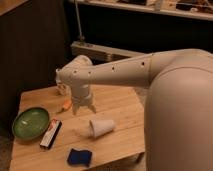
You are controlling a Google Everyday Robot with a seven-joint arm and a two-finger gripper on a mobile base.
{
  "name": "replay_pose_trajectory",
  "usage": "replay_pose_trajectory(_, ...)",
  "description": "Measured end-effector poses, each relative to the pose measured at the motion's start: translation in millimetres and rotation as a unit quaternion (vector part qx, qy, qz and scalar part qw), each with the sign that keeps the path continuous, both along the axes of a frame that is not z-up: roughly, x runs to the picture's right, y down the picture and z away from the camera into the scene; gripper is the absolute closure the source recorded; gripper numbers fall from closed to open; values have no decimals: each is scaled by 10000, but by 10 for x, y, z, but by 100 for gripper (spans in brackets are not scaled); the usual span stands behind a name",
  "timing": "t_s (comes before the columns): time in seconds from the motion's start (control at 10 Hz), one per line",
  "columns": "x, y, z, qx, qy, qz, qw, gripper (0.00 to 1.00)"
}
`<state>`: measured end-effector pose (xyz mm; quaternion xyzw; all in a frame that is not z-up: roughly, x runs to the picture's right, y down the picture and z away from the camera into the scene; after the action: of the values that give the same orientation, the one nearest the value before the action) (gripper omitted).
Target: Knock the bottle over
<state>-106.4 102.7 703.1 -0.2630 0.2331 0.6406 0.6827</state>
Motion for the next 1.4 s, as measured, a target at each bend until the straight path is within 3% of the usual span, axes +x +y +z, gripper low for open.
replay_pose_trajectory(0.3,5,2,8,-23,29,-32,10000,35)
replay_pose_trajectory(0.4,-42,-18,42,49,75,-99,9999,35)
replay_pose_trajectory(0.7,-158,-330,319,453,80,-28,9989,35)
replay_pose_trajectory(1.1,-25,-652,374,1008,226,217,9944,35)
replay_pose_trajectory(1.4,1,-750,381,1194,246,364,9919,35)
